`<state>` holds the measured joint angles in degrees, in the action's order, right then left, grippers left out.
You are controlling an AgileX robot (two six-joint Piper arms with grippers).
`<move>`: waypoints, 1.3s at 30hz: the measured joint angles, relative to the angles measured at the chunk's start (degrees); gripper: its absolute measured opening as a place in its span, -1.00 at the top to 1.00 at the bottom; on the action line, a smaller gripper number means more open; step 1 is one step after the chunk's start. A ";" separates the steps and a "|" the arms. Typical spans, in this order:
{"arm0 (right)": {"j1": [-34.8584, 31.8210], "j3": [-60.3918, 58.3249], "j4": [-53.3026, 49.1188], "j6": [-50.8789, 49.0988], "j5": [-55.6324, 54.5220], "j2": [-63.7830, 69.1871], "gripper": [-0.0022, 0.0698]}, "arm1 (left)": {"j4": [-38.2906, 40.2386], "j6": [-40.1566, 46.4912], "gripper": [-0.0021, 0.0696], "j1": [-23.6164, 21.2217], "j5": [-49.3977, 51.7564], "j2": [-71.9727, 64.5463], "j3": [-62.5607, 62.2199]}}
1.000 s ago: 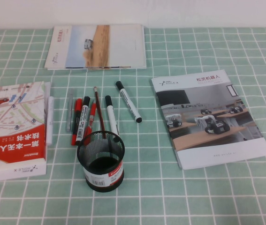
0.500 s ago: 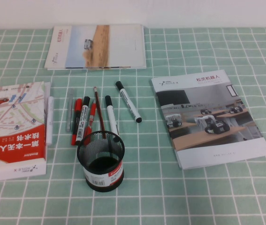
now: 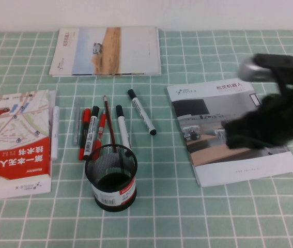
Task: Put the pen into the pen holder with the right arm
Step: Pick up the pen on the table
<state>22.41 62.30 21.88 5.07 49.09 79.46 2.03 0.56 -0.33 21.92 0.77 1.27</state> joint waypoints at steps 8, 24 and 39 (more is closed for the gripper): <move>7.02 20.32 -5.27 -0.64 2.29 18.25 0.99 | 0.00 0.00 0.95 0.00 0.00 0.00 0.00; 10.69 54.98 -9.61 -0.64 4.14 47.81 0.27 | 0.00 0.00 0.95 0.00 0.00 0.00 0.00; 10.69 73.17 -15.63 -0.64 7.91 64.22 0.20 | 0.00 0.00 0.95 0.00 0.00 0.00 0.00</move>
<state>33.09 135.47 6.25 4.43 57.00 143.68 2.03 0.56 -0.33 21.92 0.77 1.27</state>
